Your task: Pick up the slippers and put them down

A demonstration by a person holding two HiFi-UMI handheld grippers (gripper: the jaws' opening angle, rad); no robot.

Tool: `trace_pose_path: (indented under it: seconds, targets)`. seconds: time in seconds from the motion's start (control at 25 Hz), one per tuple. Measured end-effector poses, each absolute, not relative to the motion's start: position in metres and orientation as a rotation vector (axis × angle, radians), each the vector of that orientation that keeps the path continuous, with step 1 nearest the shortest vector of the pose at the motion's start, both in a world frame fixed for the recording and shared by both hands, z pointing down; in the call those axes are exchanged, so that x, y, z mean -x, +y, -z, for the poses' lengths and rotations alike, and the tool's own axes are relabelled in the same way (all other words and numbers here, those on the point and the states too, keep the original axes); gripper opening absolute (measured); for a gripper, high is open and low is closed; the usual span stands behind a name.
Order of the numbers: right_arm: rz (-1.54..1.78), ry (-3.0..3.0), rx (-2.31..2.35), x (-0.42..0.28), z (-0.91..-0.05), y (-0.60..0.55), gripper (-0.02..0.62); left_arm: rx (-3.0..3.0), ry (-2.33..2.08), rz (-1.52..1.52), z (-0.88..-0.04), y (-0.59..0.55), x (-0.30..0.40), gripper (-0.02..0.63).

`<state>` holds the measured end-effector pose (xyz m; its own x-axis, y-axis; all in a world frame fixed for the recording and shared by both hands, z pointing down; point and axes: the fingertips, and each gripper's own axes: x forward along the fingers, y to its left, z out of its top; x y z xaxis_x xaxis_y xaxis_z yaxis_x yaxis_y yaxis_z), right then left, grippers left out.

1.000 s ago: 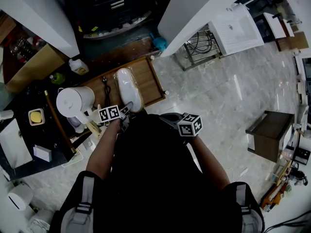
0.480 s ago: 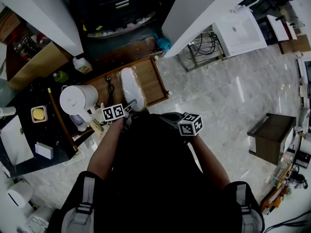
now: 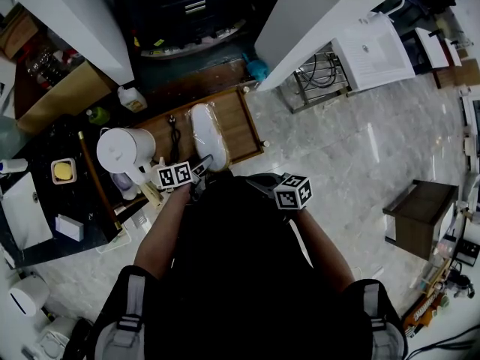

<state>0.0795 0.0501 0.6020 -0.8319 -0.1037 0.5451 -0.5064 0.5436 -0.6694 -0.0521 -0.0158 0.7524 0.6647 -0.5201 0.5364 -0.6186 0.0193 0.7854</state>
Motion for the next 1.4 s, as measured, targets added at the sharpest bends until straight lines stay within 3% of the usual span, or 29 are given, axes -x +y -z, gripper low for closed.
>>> trace_pose_path:
  seconds: [0.28, 0.56, 0.68, 1.4]
  targets:
    - [-1.198, -2.355, -0.472, -0.072, -0.601, 0.053, 0.008, -1.638, -0.945, -0.035, -0.744, -0.006, 0.063, 0.354]
    - [-1.186, -2.367, -0.458, -0.066, -0.599, 0.055, 0.006, -1.686, -0.924, 0.052, -0.720, -0.003, 0.068, 0.095]
    - [-1.178, -2.374, -0.439, -0.062, -0.598, 0.057, 0.008, -1.708, -0.908, 0.083, -0.709, 0.000, 0.068, 0.035]
    - [-1.087, -2.427, -0.325, -0.031, -0.587, 0.042, 0.006, -1.815, -0.716, 0.250, -0.639, 0.028, 0.058, 0.011]
